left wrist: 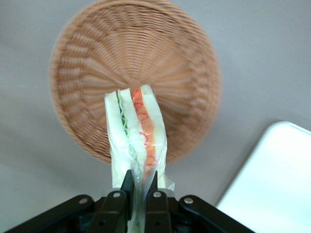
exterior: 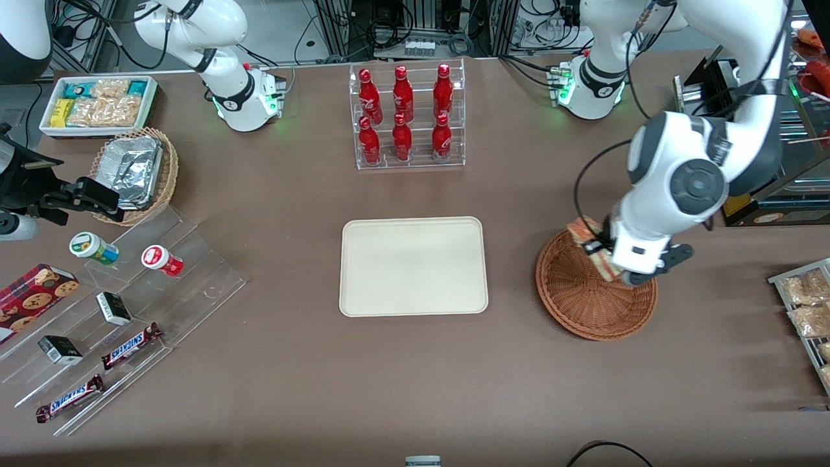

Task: Place sandwich from basket to tray
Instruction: 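Lift the sandwich and carry it over the cream tray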

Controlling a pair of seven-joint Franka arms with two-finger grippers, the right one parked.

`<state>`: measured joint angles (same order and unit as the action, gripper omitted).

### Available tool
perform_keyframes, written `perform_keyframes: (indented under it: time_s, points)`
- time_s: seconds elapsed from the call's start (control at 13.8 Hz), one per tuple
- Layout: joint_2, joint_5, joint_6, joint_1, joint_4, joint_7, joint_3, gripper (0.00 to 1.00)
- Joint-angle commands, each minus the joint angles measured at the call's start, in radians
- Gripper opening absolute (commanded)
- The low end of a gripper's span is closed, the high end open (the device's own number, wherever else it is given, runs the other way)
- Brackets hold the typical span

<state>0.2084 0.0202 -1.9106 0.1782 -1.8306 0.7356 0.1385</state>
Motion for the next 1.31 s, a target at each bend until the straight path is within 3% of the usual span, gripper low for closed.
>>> perform_keyframes:
  time_s: [0.0,0.22,0.44,0.73,1.24]
  points:
    - [0.045,-0.005,0.013,0.075,0.076,0.015,0.033,0.0]
    - [0.107,-0.008,-0.042,0.203,0.14,0.021,0.036,0.0]
    - [0.25,0.001,-0.12,0.315,0.244,0.109,0.036,0.0]
    - [0.364,0.006,-0.35,0.414,0.254,0.076,0.036,0.0]
    - [0.46,0.006,-0.49,0.469,0.254,-0.01,0.036,0.0]
